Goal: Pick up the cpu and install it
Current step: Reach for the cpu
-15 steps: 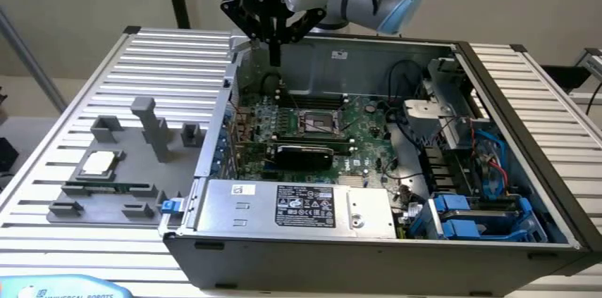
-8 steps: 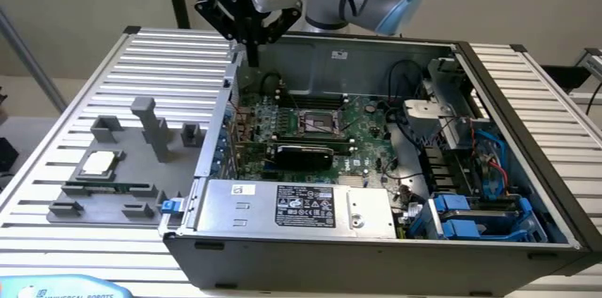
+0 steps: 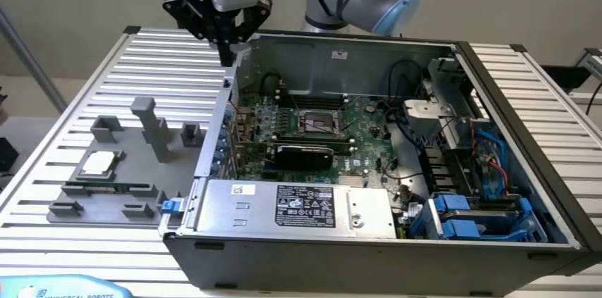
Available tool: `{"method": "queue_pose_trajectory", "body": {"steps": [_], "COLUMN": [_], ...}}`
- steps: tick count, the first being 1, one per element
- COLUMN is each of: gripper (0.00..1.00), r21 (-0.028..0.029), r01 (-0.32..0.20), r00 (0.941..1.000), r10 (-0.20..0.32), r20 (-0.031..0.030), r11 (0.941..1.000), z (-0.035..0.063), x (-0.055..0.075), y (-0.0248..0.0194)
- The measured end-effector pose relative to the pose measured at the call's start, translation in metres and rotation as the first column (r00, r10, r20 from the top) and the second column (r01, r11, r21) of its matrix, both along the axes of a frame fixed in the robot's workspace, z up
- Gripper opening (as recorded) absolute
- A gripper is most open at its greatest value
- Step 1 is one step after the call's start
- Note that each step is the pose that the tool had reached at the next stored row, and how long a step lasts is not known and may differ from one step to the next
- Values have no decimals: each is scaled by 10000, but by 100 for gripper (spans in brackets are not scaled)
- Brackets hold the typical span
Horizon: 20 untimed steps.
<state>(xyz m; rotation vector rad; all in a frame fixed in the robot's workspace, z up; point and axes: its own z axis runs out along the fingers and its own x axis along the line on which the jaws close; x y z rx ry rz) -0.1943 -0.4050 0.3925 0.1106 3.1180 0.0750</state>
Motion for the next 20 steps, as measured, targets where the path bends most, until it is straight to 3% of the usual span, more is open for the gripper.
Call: {"method": "queue_pose_trajectory", "body": {"steps": [20], "gripper": [11], "r21": [-1], "r01": [-1], "r00": [10000], "r10": [1], "r20": [0], "r11": [10000], "z": [-41], "x": [-910], "y": [0]}}
